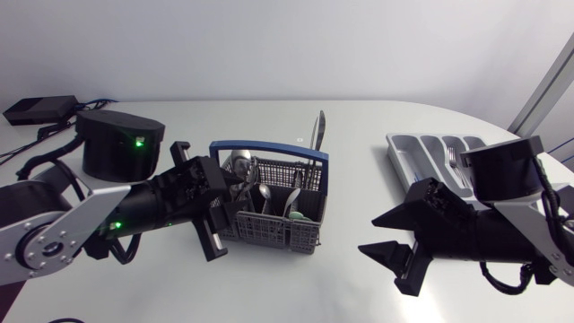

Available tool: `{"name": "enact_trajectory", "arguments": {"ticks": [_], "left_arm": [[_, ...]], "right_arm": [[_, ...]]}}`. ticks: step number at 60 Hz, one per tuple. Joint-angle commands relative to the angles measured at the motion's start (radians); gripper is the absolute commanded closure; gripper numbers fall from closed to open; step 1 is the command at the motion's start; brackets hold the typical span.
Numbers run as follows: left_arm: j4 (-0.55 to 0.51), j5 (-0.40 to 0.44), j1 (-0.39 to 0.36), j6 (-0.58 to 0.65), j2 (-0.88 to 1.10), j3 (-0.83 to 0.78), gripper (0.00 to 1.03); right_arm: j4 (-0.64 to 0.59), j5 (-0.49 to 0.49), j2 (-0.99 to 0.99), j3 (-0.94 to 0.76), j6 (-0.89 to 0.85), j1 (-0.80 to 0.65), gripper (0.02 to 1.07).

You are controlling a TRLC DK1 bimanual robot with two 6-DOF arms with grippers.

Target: Sort the cutlery from the basket into the organizer compartments.

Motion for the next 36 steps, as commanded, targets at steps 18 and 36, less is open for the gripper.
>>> {"name": "enact_trajectory", "arguments": {"ticks": [18,36], "left_arm": [[0.074,-0.091,-0.033,-0.256,0.132,0.059,0.59],[0.192,-0.202,-0.090,-0.361,0.205,0.065,0.65]], "right_arm": [[0.002,0.010,0.023,-0.015,-0.009,0.011,0.32],[0.008,0.010,0.020,-0.029,-0.013,0.006,0.32]]}}
